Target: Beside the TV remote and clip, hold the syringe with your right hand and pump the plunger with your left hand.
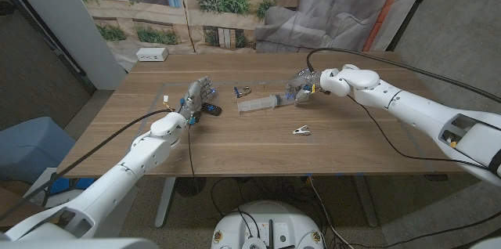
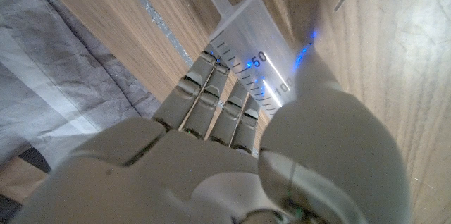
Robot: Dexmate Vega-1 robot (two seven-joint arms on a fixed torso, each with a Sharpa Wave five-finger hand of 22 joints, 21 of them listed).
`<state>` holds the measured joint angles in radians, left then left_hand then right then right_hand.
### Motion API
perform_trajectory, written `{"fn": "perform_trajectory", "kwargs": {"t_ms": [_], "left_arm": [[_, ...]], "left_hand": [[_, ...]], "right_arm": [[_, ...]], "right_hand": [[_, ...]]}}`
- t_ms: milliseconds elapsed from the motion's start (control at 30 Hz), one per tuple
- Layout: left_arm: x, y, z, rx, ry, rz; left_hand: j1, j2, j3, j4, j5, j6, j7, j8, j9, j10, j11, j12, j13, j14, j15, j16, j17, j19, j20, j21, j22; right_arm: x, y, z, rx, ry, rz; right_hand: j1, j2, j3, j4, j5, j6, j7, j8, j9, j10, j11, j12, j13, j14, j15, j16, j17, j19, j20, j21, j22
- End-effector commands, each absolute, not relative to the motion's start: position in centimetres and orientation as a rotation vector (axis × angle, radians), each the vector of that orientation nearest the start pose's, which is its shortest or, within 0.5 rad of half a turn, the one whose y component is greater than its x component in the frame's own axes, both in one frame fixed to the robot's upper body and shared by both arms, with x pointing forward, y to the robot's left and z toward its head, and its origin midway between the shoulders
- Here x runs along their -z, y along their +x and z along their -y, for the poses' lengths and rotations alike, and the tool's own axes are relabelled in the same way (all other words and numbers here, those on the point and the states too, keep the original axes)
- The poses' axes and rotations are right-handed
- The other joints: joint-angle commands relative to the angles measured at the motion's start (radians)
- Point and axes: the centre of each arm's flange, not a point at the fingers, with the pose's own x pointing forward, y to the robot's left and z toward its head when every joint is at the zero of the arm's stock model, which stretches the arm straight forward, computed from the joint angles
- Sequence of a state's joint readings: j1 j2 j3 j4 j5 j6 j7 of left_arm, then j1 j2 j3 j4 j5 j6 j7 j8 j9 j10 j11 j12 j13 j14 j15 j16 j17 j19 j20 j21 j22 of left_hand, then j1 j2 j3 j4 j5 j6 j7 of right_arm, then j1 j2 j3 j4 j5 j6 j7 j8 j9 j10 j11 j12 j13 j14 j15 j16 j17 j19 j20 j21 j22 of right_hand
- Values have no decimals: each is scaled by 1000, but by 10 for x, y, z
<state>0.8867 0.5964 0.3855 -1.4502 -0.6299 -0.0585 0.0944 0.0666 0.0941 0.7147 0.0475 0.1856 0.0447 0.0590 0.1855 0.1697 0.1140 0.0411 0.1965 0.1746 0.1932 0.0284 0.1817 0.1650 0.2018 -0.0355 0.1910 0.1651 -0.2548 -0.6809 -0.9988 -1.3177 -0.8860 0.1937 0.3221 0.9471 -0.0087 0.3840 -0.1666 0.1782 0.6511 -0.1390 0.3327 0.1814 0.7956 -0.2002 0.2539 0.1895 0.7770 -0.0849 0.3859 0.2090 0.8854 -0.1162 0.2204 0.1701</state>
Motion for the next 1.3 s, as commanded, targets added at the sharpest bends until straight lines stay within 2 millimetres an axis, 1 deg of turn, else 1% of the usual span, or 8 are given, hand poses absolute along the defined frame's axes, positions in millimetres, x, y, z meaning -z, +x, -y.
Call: {"fn": "perform_trajectory", "kwargs": {"t_ms": [33, 200, 300, 567, 900, 1133, 1300], "left_arm": [[42, 650, -291, 150, 53, 419], [40, 649, -293, 146, 58, 418], [40, 649, -295, 138, 58, 418], [39, 647, -297, 128, 64, 410], [34, 643, -301, 123, 79, 415], [25, 635, -311, 127, 96, 428], [15, 631, -321, 133, 125, 425]], "left_hand": [[-12, 64, 4, 1, 2, 3, 1, -3, 6, 11, 1, 3, 6, 7, -1, 3, 5, 10, -3, 5, 4], [-13, 64, 5, 2, 2, 4, 0, -2, 6, 13, 2, 4, 6, 9, -1, 3, 5, 11, -2, 5, 4], [-13, 64, 6, 2, 2, 6, -1, -2, 6, 13, 0, 3, 6, 8, -2, 2, 5, 12, -2, 5, 4], [-15, 63, 8, 2, 2, 5, -2, -2, 6, 13, -6, 2, 6, 10, -4, 1, 5, 15, -2, 5, 4], [-16, 63, 9, 2, 1, 6, -1, -2, 6, 13, -4, 1, 6, 10, -5, 0, 5, 16, -3, 5, 4], [-16, 62, 11, 1, 1, 5, -2, -2, 6, 11, -8, 0, 6, 9, -7, -1, 5, 17, -3, 4, 4], [-17, 62, 12, 1, 1, 3, -3, -3, 6, 9, -12, -1, 6, 7, -9, -2, 5, 19, -1, 4, 4]], "right_arm": [[-47, 681, 174, -315, -2102, 536], [-50, 679, 179, -315, -2043, 561], [-51, 677, 182, -314, -2013, 576], [-55, 669, 190, -300, -1919, 610], [-58, 660, 201, -264, -1811, 644], [-59, 651, 206, -221, -1693, 658], [-57, 643, 204, -159, -1627, 666]], "right_hand": [[40, 57, 15, 5, 8, 30, -8, 7, 2, 19, -2, -8, 2, 25, -149, -3, 1, 14, -78, 1, 3], [48, 87, 27, 8, 9, 49, -16, 4, 1, 32, -5, -17, 2, 41, -151, -14, -1, 15, -86, -1, 5], [65, 108, 37, 3, 10, 54, -22, -1, 2, 41, -6, -23, 3, 55, -154, -18, 0, 12, -87, -2, 6], [77, 119, 36, 0, 8, 80, -32, -3, 2, 71, -5, -25, 4, 78, -154, -22, 3, 15, -85, 0, 9], [74, 133, 36, 6, 6, 113, -36, -3, 2, 91, -6, -32, 5, 102, -152, -29, 3, 22, -87, 4, 11], [57, 148, 36, 18, 4, 120, -35, -9, 2, 100, -6, -37, 6, 111, -147, -42, 0, 22, -88, 5, 12], [49, 151, 34, 21, 3, 126, -31, -12, 2, 108, -6, -38, 6, 116, -147, -46, 0, 24, -88, 7, 13]]}}
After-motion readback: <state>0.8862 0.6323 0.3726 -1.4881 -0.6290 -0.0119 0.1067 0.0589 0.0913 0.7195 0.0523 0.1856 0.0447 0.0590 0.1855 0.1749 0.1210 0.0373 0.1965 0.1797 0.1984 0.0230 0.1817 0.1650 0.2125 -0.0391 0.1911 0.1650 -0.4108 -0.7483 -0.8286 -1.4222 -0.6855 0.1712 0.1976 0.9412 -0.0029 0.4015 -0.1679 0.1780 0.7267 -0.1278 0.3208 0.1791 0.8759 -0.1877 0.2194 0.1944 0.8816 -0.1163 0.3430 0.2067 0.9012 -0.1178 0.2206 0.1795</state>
